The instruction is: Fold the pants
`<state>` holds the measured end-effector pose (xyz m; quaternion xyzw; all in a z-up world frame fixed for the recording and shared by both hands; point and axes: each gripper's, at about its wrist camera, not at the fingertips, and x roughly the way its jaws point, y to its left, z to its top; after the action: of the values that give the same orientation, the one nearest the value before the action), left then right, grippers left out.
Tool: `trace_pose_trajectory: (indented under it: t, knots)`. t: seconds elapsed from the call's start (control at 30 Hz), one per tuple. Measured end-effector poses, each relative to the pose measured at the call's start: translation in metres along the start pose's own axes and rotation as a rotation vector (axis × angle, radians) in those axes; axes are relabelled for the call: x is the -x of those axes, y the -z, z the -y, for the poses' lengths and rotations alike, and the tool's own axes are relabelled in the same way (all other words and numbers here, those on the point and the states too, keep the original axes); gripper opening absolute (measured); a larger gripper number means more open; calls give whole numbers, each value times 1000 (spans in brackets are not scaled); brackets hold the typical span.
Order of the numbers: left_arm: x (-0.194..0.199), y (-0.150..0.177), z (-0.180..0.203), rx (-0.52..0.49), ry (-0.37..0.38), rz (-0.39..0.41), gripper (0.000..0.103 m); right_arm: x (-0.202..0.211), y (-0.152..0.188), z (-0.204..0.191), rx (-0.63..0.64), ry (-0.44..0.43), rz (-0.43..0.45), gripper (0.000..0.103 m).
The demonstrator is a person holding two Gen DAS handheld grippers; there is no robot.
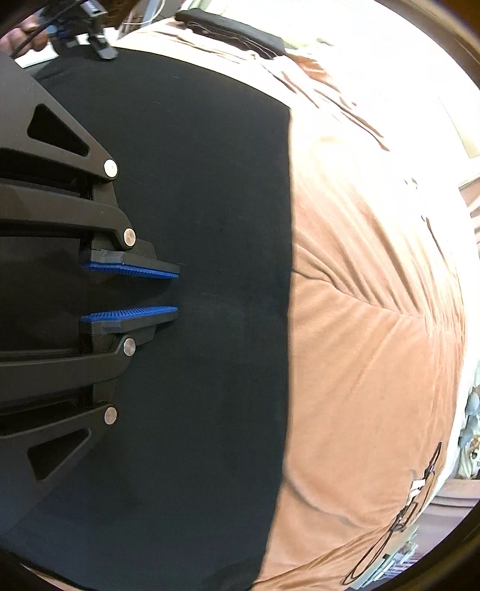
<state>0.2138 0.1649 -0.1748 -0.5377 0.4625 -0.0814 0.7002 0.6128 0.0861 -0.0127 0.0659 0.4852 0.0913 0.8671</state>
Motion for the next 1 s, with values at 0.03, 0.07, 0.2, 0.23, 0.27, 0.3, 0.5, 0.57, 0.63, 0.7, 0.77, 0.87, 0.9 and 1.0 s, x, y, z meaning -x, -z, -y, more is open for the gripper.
trace_pose_trajectory:
  t: [0.03,0.07,0.2,0.23,0.27,0.3,0.5,0.57,0.63,0.7,0.77,0.87,0.9,1.0]
  knots:
    - [-1,0,1,2,-3,2,41,-4,-8,0,0,4,0,12]
    - [-1,0,1,2,-5,4,41,-6,-14,0,0,8,1,12]
    - [-2,1,3,1,-15,11,41,-23,-35,-2,-10,25,0,12]
    - [-3,0,4,1,-18,12,41,-27,-40,-2,-15,27,-4,12]
    - [-3,1,4,2,-20,12,41,-31,-39,-3,-18,27,-7,12]
    - [-3,1,5,1,-23,13,41,-32,-35,-2,-23,26,-10,12]
    - [-3,4,7,-12,-36,20,38,-22,-13,-6,-25,13,-7,12]
    - [-3,4,8,-13,-31,16,34,-14,-3,-8,-18,2,-11,12]
    - [-2,5,8,-18,-23,13,32,-1,5,-7,-17,-13,-19,12]
    - [-2,6,8,-20,-16,11,32,7,19,-7,-12,-29,-26,12]
    - [-1,8,8,-26,-15,5,32,16,31,-7,0,-33,-25,12]
    - [1,12,6,-27,-14,0,32,26,48,-7,13,-40,-11,12]
    - [2,13,5,-29,-12,-1,32,29,53,-7,15,-44,-8,12]
    - [2,15,5,-36,-11,-4,32,37,68,-10,15,-62,-9,12]
